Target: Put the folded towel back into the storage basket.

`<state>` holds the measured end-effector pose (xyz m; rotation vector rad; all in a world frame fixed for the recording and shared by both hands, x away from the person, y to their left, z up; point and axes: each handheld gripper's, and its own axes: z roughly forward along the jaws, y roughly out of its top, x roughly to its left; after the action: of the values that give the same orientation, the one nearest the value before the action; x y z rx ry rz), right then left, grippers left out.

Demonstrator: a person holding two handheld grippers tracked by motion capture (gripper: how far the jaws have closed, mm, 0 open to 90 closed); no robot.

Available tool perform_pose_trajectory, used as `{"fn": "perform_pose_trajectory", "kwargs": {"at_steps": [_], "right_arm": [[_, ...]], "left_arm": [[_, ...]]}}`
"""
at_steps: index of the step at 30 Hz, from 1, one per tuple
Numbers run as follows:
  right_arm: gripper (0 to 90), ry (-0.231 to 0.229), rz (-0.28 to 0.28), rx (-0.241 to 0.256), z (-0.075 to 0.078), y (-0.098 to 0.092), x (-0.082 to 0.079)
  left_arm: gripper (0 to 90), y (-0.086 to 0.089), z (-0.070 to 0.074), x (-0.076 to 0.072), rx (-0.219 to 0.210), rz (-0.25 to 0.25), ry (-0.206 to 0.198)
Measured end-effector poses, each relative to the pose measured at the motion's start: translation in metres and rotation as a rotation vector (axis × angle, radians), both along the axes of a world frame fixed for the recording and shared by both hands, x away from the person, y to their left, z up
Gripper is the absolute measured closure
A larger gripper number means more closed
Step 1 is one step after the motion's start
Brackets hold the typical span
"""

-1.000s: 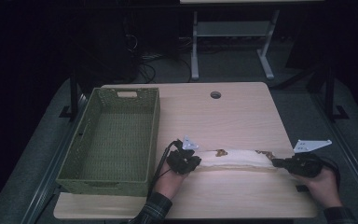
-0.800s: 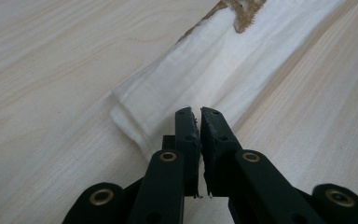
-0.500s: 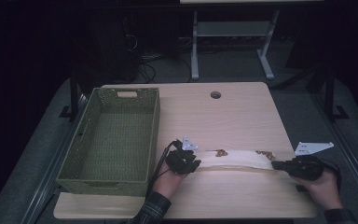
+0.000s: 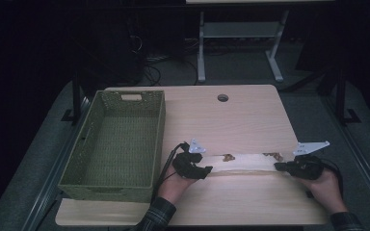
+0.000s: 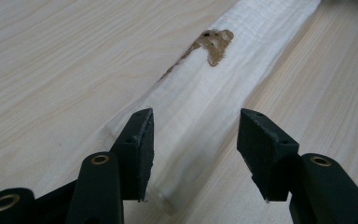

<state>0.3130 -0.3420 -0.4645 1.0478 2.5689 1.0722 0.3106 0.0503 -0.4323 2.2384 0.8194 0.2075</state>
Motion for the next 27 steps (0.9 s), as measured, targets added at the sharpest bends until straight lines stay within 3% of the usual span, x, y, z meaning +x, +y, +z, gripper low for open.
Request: {"fn": "perform_pose_trajectory", "kwargs": {"at_steps": [16, 21, 27], "right_arm": [[89.7, -0.018, -0.027, -0.002, -0.002, 0.009, 0.054], [89.7, -0.005, -0.031, 0.028, -0.004, 0.012, 0.073], [89.6, -0.02, -0.034, 0.052, -0.008, 0.018, 0.089]], "left_arm": [[43.8, -0.003, -0.003, 0.001, 0.009, -0.008, 0.003], [43.8, -0.003, -0.003, 0.001, 0.01, -0.005, 0.002], [44.8, -0.003, -0.004, 0.002, 0.009, -0.003, 0.008]]}}
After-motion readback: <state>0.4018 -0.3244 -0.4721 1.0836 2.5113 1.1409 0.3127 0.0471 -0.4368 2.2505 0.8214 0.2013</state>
